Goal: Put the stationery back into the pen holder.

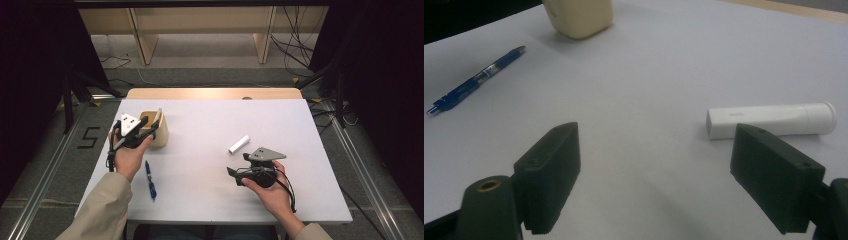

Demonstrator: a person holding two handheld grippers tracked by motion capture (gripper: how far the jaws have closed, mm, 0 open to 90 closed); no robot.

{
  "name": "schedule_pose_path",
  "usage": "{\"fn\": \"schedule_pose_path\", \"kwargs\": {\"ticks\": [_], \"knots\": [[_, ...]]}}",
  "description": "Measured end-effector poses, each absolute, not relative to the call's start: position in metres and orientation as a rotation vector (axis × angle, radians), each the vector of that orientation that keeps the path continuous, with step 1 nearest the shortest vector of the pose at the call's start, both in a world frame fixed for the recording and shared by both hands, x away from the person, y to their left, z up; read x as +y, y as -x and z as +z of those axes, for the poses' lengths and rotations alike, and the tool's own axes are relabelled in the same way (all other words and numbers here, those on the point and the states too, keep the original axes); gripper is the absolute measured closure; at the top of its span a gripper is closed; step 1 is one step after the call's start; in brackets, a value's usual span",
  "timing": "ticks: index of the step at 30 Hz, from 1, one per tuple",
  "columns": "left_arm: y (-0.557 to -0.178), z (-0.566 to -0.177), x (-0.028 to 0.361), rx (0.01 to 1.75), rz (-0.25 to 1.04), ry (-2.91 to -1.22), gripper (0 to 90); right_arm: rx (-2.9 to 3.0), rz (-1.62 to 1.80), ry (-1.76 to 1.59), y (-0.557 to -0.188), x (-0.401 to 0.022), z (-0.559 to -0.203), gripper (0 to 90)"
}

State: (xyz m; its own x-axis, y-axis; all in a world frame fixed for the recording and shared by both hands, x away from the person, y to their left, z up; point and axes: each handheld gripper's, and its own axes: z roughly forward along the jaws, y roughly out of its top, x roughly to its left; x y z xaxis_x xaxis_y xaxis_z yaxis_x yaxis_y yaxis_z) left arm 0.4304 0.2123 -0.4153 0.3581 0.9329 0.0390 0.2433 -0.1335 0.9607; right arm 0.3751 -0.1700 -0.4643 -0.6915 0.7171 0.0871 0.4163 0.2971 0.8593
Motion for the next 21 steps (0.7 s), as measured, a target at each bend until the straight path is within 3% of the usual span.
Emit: {"fn": "schedule_pose_path", "kwargs": {"ticks": [10, 21], "knots": [[-0.412, -0.415, 0.174, 0.958, 0.789, -1.643, 39.6, 2.25, 1.347, -1.034, -0.375, -0.173, -0.464, 20.9], [-0.419, -0.43, 0.119, 0.878, 0.667, -1.741, 33.0, 2.242, 1.344, -1.046, -0.374, -0.182, -0.465, 20.8]]}}
